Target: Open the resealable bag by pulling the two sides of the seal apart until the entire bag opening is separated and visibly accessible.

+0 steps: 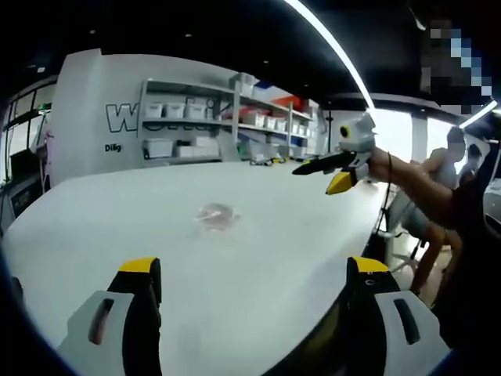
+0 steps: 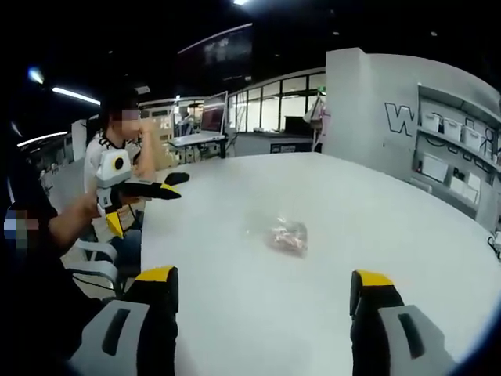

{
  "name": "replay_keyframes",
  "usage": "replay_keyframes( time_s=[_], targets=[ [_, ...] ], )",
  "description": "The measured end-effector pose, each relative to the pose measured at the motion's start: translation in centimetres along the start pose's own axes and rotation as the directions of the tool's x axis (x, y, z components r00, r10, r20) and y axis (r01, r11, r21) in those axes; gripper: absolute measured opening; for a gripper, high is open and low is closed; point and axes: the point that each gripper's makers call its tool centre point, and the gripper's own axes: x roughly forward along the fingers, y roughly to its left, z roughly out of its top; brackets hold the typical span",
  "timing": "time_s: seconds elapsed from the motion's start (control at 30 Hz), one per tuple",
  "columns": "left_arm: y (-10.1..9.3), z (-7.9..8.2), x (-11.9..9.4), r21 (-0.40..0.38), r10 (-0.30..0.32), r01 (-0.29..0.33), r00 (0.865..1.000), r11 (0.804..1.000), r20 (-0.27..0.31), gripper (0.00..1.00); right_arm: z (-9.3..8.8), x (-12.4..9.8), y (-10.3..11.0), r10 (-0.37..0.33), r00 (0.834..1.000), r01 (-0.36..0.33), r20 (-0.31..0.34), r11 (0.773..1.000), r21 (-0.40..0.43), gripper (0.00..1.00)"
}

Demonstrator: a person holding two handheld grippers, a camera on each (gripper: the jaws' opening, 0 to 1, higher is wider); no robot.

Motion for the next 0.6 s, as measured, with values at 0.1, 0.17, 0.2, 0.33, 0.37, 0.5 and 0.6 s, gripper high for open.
replay_keyframes(
  time_s=[0.1,0.17,0.2,0.33,0.37,0.5,0.6],
  targets=[
    [0.0,0.0,0.0,-0.001,0.002,-0.002,1.000,1.000,0.000,0.97,0.1,0.4,-0.1,0.005,1.000,-0.005,-0.004,1.000,-0.001,0.92],
    [0.1,0.0,-0.1,-0.002,0.003,-0.003,1.000,1.000,0.002,0.97,0.1,0.6,-0.3,0.005,1.000,-0.005,-0.007,1.000,-0.002,0.92],
    [0.1,0.0,-0.1,-0.001,0.003,-0.003,1.000,1.000,0.001,0.97,0.1,0.6,-0.3,0.005,1.000,-0.005,-0.007,1.000,-0.002,0.92],
    [0.1,0.0,-0.2,-0.002,0.003,-0.003,1.000,1.000,0.000,0.97,0.2,1.0,-0.2,0.011,1.000,-0.011,-0.009,1.000,-0.006,0.91],
    [0.2,0.1,-0.2,-0.001,0.004,-0.004,1.000,1.000,0.000,0.97,0.2,1.2,-0.2,0.012,1.000,-0.012,-0.011,1.000,-0.005,0.91],
    [0.2,0.1,-0.2,-0.002,0.004,-0.004,1.000,1.000,0.003,0.97,0.3,1.7,-0.5,0.017,1.000,-0.017,-0.015,1.000,-0.002,0.91],
    [0.2,0.1,-0.2,-0.002,0.004,-0.004,1.000,1.000,0.003,0.97,0.3,2.0,-0.5,0.020,1.000,-0.020,-0.017,1.000,-0.003,0.91]
  ],
)
